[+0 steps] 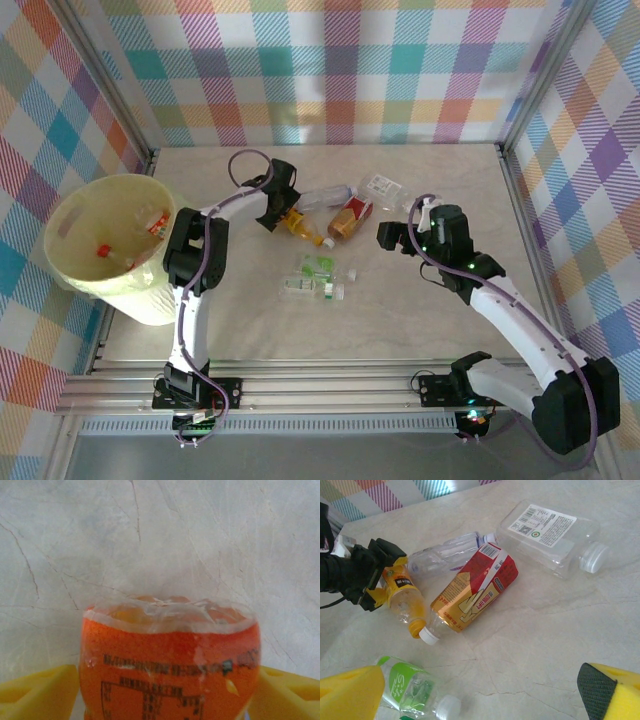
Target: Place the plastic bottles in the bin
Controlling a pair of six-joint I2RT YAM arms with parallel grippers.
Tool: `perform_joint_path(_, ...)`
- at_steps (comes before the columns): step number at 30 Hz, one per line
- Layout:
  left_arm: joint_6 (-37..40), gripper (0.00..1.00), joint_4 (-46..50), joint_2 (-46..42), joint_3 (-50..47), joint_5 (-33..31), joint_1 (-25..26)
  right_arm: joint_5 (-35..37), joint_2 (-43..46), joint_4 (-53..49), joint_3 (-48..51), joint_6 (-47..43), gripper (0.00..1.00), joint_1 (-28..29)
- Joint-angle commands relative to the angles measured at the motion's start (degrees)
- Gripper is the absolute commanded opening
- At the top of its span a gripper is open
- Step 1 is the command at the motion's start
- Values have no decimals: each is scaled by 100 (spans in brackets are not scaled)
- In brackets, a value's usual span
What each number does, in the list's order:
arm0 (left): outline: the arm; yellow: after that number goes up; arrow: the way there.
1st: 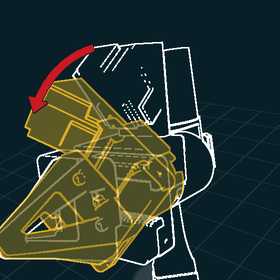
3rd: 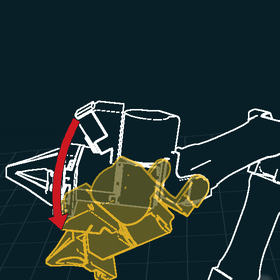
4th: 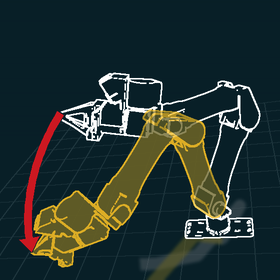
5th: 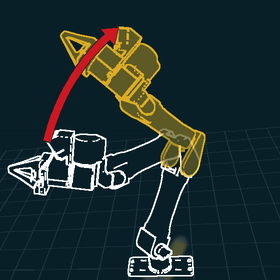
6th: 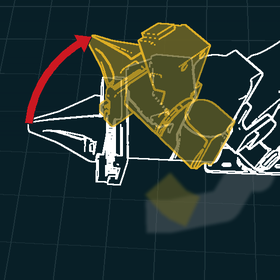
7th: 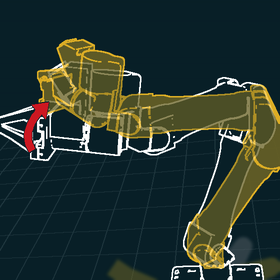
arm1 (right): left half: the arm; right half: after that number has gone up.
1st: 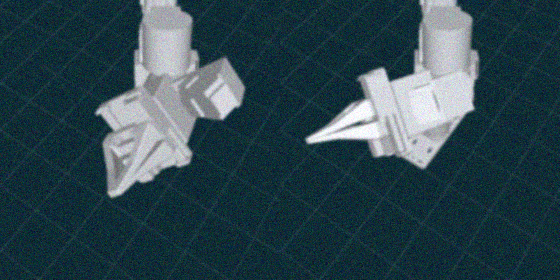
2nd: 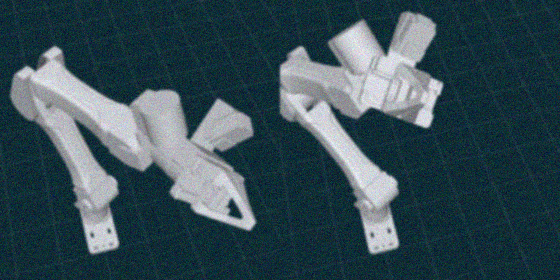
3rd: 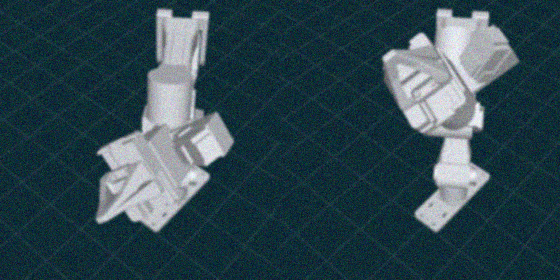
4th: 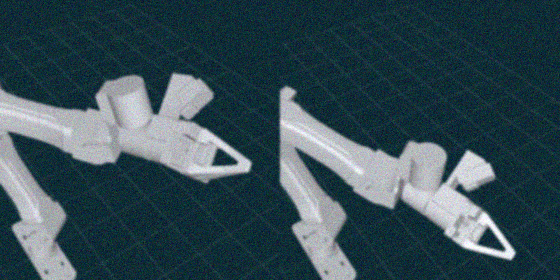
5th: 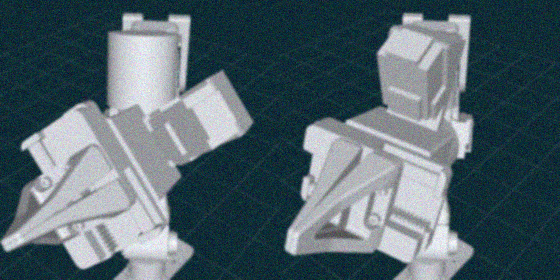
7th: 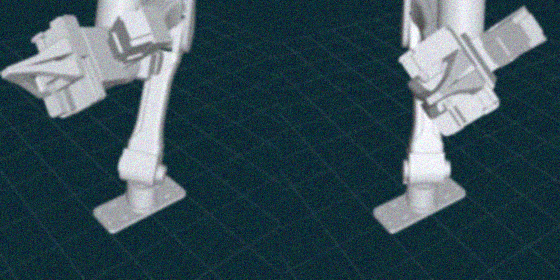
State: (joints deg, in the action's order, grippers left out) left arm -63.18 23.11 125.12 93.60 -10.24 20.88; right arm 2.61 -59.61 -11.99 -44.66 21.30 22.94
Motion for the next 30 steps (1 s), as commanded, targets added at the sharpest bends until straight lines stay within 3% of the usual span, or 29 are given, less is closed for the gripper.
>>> perform_joint_path(1,-127,77,-151,104,-6,-79,-67,73,102,-97,92,-152,100,0)
perform_joint_path(5,-140,67,-542,-37,-289,-112,-126,73,99,-104,90,-163,100,0)
perform_joint_path(15,381,56,-1055,-571,-557,-355,-165,-7,79,47,103,-196,100,0)
perform_joint_path(30,1849,53,-2541,-2064,-1723,-410,-62,-1613,239,1043,345,-573,100,8)
